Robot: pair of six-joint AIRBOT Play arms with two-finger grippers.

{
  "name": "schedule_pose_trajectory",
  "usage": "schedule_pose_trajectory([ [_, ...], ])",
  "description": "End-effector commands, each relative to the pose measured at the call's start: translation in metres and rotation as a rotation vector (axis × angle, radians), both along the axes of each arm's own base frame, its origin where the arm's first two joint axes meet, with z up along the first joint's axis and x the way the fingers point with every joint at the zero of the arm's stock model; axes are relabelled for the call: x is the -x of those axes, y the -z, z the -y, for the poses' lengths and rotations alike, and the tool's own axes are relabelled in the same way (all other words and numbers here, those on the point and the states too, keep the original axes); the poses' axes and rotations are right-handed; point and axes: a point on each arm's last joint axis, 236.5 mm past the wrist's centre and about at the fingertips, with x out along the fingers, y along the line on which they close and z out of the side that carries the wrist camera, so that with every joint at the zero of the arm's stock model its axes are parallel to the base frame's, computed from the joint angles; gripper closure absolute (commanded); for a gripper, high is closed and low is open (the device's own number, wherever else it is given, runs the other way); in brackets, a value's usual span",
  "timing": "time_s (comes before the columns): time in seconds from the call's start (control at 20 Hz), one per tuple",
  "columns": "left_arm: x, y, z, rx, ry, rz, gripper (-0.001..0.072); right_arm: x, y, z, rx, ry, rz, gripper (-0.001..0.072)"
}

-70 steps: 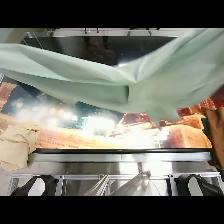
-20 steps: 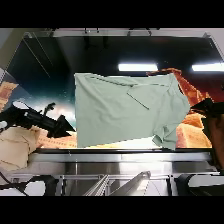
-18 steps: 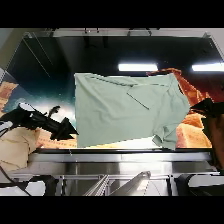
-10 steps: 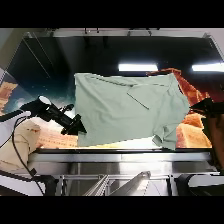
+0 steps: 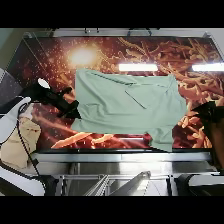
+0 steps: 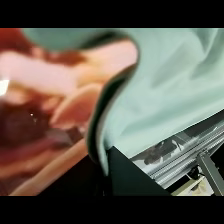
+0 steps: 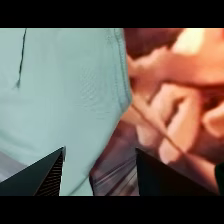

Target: Fold the shirts.

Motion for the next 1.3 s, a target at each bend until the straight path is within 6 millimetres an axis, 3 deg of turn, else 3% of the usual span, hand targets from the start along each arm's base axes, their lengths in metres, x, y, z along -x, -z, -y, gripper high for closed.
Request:
schedule_pose_trajectory([
  [0.0, -0.006, -0.009, -0.027, -0.01, -0.047, -0.019, 0.0687, 0.009, 0.013, -0.007, -0.031, 0.01, -0.042, 0.0211],
  [0.15, -0.009, -0.008, -0.03, -0.01, -0.054, -0.008, 0.0687, 0.022, 0.026, -0.03, -0.059, -0.054, -0.056, 0.0211],
  [0.35, -0.01, -0.007, -0.03, -0.012, -0.055, -0.006, 0.0687, 0.025, 0.045, -0.072, -0.052, -0.141, -0.093, 0.0211],
  [0.55, -0.008, -0.008, -0.03, -0.009, -0.051, -0.013, 0.0687, 0.038, 0.037, -0.118, -0.116, -0.302, -0.131, 0.0211],
  [0.7, -0.008, -0.008, -0.03, -0.009, -0.05, -0.01, 0.0687, 0.056, 0.024, -0.127, -0.205, -0.325, -0.193, 0.0211],
  [0.8, -0.008, -0.008, -0.029, -0.003, -0.033, -0.002, 0.0687, 0.073, 0.026, -0.132, -0.251, -0.302, -0.251, 0.0211],
  [0.9, -0.007, -0.009, -0.029, 0.0, -0.03, -0.005, 0.0687, 0.097, 0.038, -0.143, -0.262, -0.291, -0.315, 0.0212],
  [1.05, -0.007, -0.009, -0.029, 0.0, -0.03, -0.004, 0.0687, 0.116, 0.052, -0.162, -0.272, -0.282, -0.363, 0.0214],
  [1.15, -0.007, -0.009, -0.029, 0.001, -0.029, -0.004, 0.0686, 0.121, 0.052, -0.176, -0.272, -0.335, -0.368, 0.0395],
  [1.2, -0.007, -0.009, -0.029, 0.002, -0.026, -0.002, 0.0686, 0.122, 0.051, -0.182, -0.271, -0.356, -0.368, 0.04],
  [1.25, -0.006, -0.009, -0.029, 0.002, -0.025, -0.003, 0.0686, 0.123, 0.05, -0.188, -0.271, -0.378, -0.368, 0.0502],
])
